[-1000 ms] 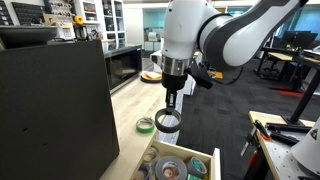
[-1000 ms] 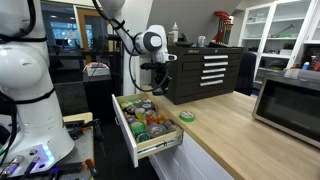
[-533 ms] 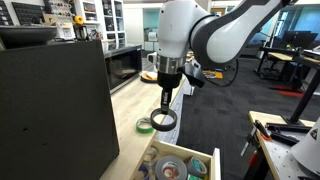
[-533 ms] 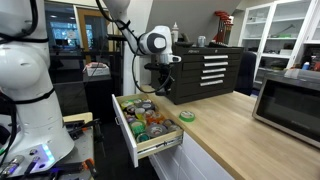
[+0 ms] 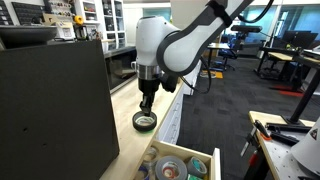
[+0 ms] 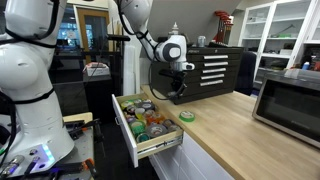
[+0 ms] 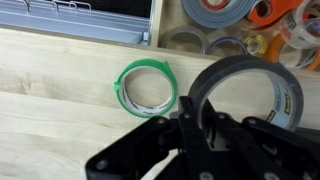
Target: Take the black tape from the drawer and put it on the counter top
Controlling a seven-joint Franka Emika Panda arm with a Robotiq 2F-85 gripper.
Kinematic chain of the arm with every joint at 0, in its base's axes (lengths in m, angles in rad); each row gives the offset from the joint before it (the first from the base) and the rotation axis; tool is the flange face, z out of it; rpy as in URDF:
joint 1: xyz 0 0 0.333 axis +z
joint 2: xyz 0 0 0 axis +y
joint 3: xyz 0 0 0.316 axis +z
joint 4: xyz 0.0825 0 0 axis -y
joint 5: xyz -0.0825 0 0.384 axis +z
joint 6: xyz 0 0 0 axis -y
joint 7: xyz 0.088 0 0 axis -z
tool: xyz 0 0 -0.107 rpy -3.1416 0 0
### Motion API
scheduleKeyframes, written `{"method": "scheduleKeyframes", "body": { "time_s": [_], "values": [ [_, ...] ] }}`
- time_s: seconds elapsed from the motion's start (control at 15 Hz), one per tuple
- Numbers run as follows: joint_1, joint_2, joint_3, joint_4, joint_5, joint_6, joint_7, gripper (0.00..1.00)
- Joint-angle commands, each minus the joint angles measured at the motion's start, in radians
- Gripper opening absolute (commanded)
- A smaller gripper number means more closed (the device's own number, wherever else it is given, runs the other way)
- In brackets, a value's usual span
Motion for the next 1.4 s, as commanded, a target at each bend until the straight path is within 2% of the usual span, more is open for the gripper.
{"method": "scheduleKeyframes", "body": {
  "time_s": [0.0,0.4,1.0,1.07,1.13,1.33],
  "values": [
    [-0.023,0.053,-0.013,0.095,0.019,-0.058,-0.027,0.05],
    [-0.044,0.116,-0.043,0.156,0.007,-0.069,-0.037,0.05],
    [-0.059,0.174,-0.04,0.235,0.017,-0.101,-0.062,0.05],
    [-0.06,0.178,-0.038,0.245,0.022,-0.111,-0.06,0.37],
    [-0.06,0.18,-0.038,0.252,0.022,-0.119,-0.061,0.38],
    [-0.053,0.178,-0.038,0.264,0.014,-0.122,-0.06,0.55]
  ]
}}
